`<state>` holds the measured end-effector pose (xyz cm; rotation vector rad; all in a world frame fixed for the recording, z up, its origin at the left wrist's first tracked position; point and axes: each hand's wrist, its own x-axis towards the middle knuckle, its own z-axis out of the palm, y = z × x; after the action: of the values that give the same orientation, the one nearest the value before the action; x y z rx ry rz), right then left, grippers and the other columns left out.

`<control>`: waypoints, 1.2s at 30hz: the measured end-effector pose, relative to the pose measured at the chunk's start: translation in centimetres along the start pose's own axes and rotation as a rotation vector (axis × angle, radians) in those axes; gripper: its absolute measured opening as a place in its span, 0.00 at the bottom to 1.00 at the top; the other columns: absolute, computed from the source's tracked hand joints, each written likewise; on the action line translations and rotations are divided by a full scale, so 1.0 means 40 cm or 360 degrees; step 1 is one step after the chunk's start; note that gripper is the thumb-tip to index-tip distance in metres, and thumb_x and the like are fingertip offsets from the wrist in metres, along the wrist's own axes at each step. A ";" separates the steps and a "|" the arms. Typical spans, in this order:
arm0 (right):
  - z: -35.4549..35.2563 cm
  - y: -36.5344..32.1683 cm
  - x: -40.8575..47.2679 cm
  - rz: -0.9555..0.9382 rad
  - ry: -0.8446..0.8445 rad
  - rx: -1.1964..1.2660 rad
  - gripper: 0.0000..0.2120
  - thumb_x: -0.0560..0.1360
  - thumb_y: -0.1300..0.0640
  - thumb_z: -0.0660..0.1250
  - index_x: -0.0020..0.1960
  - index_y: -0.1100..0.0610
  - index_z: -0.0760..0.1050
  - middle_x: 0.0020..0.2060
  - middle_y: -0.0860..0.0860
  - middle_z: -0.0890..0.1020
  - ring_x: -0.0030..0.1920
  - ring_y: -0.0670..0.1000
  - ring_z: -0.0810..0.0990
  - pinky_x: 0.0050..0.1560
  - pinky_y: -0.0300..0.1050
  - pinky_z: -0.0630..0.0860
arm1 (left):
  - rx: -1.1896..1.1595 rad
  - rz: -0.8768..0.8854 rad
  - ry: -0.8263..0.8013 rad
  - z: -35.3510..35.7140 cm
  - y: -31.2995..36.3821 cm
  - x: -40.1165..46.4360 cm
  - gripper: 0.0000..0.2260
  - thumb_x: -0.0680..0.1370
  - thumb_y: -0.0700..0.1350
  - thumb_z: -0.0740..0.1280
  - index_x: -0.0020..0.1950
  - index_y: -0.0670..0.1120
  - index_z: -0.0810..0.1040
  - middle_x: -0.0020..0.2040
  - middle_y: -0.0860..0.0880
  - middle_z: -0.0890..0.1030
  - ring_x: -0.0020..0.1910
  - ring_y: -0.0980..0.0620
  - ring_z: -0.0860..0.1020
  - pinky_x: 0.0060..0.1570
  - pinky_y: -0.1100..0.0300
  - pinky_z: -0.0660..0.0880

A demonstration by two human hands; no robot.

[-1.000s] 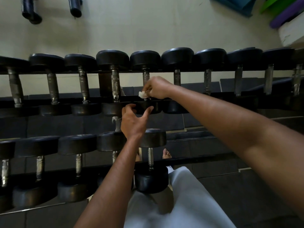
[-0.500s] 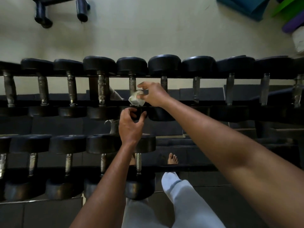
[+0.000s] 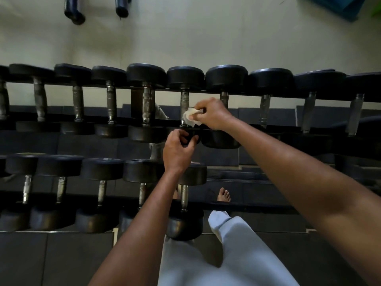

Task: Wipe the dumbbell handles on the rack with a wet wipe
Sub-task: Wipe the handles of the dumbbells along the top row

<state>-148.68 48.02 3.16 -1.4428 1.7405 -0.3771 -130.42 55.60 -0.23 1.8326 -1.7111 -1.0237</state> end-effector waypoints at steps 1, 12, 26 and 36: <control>-0.027 0.014 -0.013 0.0031 0.0039 0.0061 0.07 0.77 0.51 0.78 0.53 0.51 0.85 0.45 0.47 0.84 0.46 0.45 0.82 0.44 0.40 0.76 | -0.0002 -0.0004 -0.0003 0.002 0.008 -0.001 0.13 0.77 0.58 0.77 0.49 0.51 0.78 0.44 0.55 0.78 0.42 0.59 0.77 0.38 0.68 0.70; -0.178 0.201 -0.115 0.0135 0.0115 0.0043 0.08 0.77 0.52 0.78 0.56 0.46 0.84 0.51 0.45 0.84 0.52 0.46 0.83 0.47 0.39 0.78 | -0.0115 -0.0070 -0.0054 0.139 0.107 -0.071 0.12 0.79 0.57 0.75 0.53 0.50 0.81 0.44 0.55 0.82 0.43 0.60 0.81 0.44 0.59 0.81; -0.103 0.226 -0.121 -0.0234 0.0121 -0.0573 0.08 0.80 0.56 0.72 0.59 0.51 0.80 0.54 0.52 0.80 0.54 0.55 0.81 0.53 0.52 0.81 | -0.0138 -0.0148 -0.0030 0.165 0.080 -0.080 0.15 0.80 0.61 0.73 0.54 0.50 0.80 0.46 0.55 0.82 0.47 0.58 0.81 0.49 0.56 0.81; -0.111 0.195 -0.104 -0.0333 -0.0018 -0.0771 0.09 0.80 0.55 0.73 0.60 0.52 0.85 0.58 0.49 0.83 0.57 0.53 0.82 0.58 0.55 0.82 | -0.0282 -0.0473 -0.0095 0.173 0.084 -0.101 0.24 0.80 0.66 0.71 0.61 0.46 0.76 0.45 0.54 0.82 0.47 0.53 0.81 0.50 0.60 0.73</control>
<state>-157.18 52.98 2.25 -1.9745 1.7493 -0.0500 -137.69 60.23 -1.23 1.9937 -1.3544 -1.3137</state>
